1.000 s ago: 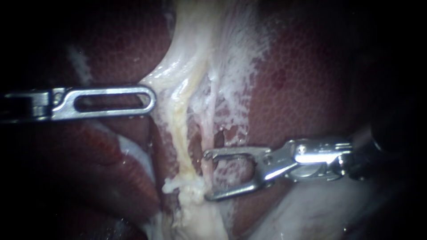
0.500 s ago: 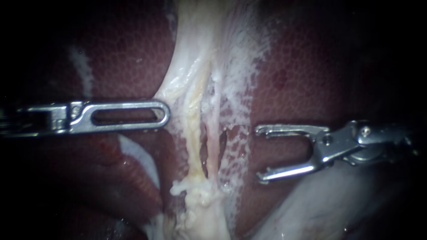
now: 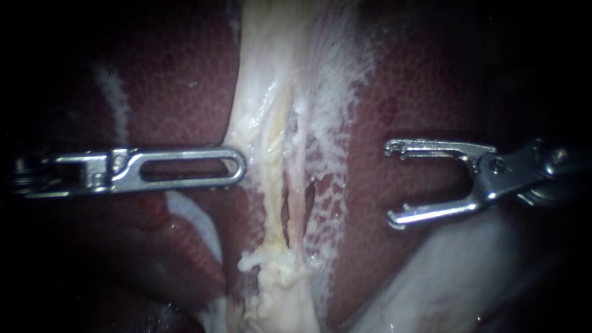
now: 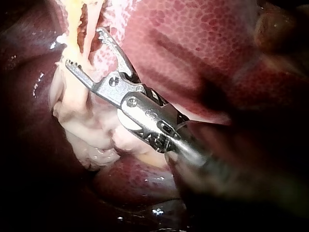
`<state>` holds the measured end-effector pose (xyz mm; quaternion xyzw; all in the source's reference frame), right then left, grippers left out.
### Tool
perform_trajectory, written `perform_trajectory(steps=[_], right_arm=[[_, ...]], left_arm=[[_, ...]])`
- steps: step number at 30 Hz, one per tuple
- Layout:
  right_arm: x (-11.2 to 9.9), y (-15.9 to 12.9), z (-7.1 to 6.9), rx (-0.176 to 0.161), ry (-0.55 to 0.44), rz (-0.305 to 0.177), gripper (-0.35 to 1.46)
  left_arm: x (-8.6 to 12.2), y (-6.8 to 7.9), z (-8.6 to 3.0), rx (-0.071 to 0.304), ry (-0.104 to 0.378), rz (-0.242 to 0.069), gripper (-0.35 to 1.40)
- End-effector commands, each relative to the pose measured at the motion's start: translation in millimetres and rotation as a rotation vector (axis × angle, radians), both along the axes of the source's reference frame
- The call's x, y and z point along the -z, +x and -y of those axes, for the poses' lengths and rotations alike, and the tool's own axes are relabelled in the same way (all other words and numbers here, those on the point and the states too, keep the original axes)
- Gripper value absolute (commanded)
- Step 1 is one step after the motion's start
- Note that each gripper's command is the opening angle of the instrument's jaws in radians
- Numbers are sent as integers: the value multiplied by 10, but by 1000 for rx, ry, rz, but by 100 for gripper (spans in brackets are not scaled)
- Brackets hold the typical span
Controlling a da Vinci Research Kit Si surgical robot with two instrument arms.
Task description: Going back first clip left tube
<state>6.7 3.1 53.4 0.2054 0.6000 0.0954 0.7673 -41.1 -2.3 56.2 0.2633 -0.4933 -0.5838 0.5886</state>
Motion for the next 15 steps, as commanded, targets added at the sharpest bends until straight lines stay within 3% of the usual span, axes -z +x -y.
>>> perform_trajectory(steps=[1, 15], right_arm=[[0, 1, 0, 1, 0, 0, 60], [-2, 7, 3, -1, -14, 0, 60]], left_arm=[[-2, -1, 1, -3, -1, 1, -35], [-9, -6, 3, -5, 1, 5, -35]])
